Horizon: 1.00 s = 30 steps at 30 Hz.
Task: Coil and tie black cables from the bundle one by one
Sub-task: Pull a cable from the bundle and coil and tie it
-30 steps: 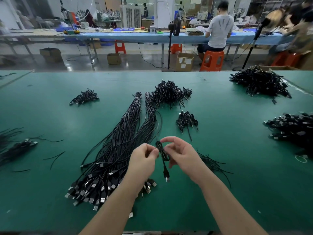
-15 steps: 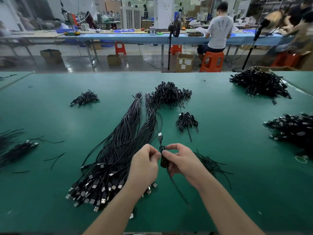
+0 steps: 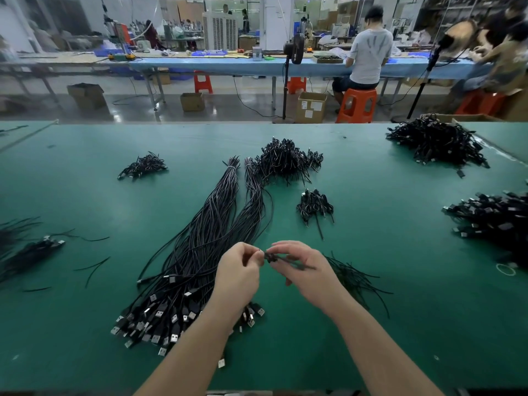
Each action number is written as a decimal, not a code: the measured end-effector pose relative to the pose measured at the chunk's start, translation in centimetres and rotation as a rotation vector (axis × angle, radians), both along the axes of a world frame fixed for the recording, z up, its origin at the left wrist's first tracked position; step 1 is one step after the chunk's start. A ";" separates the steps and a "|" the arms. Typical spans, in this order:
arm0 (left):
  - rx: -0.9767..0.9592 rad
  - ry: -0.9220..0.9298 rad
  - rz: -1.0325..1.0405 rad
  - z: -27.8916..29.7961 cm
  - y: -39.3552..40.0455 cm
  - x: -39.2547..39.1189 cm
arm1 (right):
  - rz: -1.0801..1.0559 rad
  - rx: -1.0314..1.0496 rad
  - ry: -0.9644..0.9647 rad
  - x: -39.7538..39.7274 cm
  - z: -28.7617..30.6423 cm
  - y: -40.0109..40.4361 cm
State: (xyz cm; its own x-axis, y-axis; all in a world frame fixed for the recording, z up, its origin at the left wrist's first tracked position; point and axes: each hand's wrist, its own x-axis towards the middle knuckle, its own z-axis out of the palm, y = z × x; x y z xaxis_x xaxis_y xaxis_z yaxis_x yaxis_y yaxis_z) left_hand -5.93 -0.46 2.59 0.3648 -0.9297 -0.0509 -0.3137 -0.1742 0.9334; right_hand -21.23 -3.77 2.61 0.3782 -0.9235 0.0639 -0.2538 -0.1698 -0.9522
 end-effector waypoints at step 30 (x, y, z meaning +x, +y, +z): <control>-0.064 0.192 -0.039 -0.4 0.4 0.1 | 0.056 0.089 -0.119 0.1 -1.1 0.3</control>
